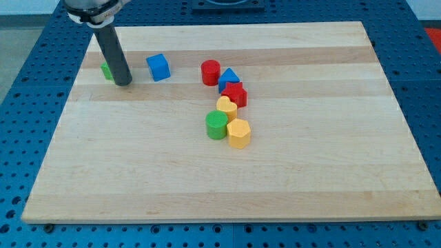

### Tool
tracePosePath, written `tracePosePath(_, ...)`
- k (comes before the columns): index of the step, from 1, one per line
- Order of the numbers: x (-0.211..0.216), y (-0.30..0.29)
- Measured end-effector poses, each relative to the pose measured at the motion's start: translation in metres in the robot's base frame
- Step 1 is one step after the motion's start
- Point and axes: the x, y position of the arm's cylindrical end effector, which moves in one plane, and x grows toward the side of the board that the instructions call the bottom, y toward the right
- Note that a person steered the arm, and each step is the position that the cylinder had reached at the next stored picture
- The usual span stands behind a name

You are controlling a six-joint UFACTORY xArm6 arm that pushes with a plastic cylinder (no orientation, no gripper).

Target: Place green star left diagonally towards blue cube

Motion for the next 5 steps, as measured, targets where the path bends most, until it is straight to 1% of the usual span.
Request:
tracePosePath(1, 0.029, -0.003)
tracePosePath(2, 0.009, -0.004)
tracePosePath(3, -0.027, 0.0)
tracePosePath(4, -0.037, 0.002)
tracePosePath(5, -0.011, 0.001)
